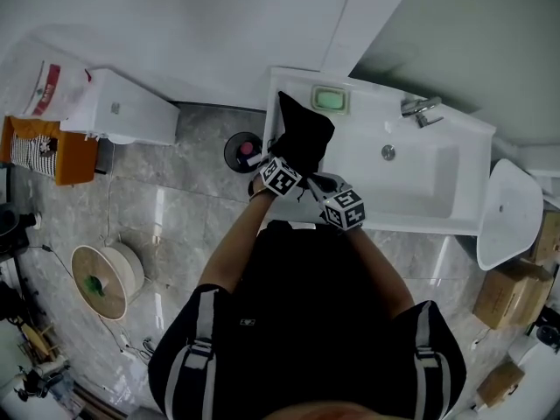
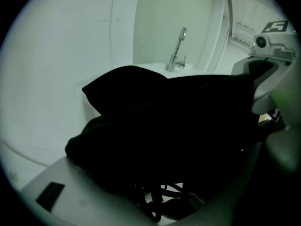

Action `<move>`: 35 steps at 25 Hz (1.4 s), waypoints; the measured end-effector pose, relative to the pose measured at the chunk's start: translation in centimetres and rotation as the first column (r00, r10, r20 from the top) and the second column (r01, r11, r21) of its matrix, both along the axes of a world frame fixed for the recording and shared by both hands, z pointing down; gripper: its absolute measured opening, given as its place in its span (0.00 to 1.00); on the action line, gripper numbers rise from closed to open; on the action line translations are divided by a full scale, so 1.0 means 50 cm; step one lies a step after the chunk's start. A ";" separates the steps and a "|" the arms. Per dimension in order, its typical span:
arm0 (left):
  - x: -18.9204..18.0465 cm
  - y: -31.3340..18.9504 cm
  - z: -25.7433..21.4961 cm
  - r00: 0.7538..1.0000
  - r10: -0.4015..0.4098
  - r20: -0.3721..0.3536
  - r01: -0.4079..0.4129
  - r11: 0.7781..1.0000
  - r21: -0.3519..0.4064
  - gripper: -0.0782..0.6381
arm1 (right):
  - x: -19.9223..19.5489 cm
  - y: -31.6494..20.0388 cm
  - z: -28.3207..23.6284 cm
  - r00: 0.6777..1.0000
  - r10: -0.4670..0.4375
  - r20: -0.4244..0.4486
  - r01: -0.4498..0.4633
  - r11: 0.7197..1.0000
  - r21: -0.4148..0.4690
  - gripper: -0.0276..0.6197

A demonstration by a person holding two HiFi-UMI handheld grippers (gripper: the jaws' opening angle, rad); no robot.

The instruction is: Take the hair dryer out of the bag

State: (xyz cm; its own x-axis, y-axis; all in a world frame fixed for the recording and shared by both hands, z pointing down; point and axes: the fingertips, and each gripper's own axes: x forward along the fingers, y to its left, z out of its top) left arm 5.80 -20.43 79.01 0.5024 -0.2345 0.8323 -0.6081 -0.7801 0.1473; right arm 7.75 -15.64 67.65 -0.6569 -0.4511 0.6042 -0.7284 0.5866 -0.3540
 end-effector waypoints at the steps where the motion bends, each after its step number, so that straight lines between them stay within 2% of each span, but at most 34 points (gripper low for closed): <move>1: 0.003 0.003 0.012 1.000 0.012 0.016 -0.012 1.000 -0.012 0.43 | -0.001 0.002 0.001 1.000 -0.009 0.004 0.009 1.000 -0.005 0.16; 5: 0.017 -0.003 0.049 0.996 0.043 0.075 -0.042 0.999 -0.024 0.43 | -0.001 0.015 0.008 0.999 -0.051 -0.006 0.051 0.998 -0.021 0.16; 15: 0.042 -0.022 0.053 0.998 0.031 0.051 -0.030 0.999 -0.019 0.43 | 0.009 0.029 0.021 0.994 -0.089 0.058 0.094 0.992 -0.088 0.16; 18: 0.051 -0.023 0.048 1.000 0.019 0.003 -0.019 0.999 -0.050 0.40 | 0.012 0.029 0.021 0.995 -0.093 0.046 0.096 0.992 -0.082 0.16; 20: 0.057 -0.023 0.034 0.995 -0.044 -0.086 0.035 0.994 -0.106 0.40 | 0.010 0.033 0.019 0.994 -0.105 0.037 0.108 0.992 -0.071 0.16; 21: 0.061 -0.025 0.020 0.984 -0.091 -0.152 0.069 0.987 -0.143 0.40 | 0.007 0.037 0.017 0.992 -0.121 0.030 0.123 0.991 -0.060 0.16; 22: 0.069 -0.027 0.004 0.963 -0.138 -0.232 0.095 0.978 -0.185 0.39 | 0.003 0.042 0.015 0.990 -0.141 0.022 0.142 0.989 -0.045 0.16; 24: 0.086 -0.021 -0.028 0.894 -0.210 -0.396 0.102 0.956 -0.276 0.39 | -0.007 0.051 0.003 0.984 -0.179 0.013 0.179 0.984 -0.021 0.16; 25: 0.092 -0.013 -0.041 0.860 -0.231 -0.456 0.087 0.945 -0.315 0.39 | -0.012 0.056 -0.004 0.980 -0.197 0.015 0.197 0.980 -0.016 0.16; 26: 0.095 -0.002 -0.050 0.833 -0.241 -0.498 0.066 0.937 -0.343 0.39 | -0.017 0.062 -0.009 0.976 -0.217 0.018 0.217 0.976 -0.012 0.16; 28: 0.096 0.022 -0.064 0.794 -0.242 -0.558 0.019 0.926 -0.376 0.39 | -0.024 0.080 -0.009 0.962 -0.273 0.008 0.273 0.962 0.001 0.16; 31: 0.086 0.059 -0.087 0.755 -0.221 -0.618 -0.045 0.922 -0.385 0.39 | -0.030 0.112 -0.008 0.930 -0.364 -0.043 0.365 0.931 0.027 0.16; 35: 0.069 0.090 -0.109 0.737 -0.193 -0.647 -0.075 0.929 -0.362 0.39 | -0.029 0.139 0.001 0.905 -0.415 -0.093 0.421 0.905 0.057 0.16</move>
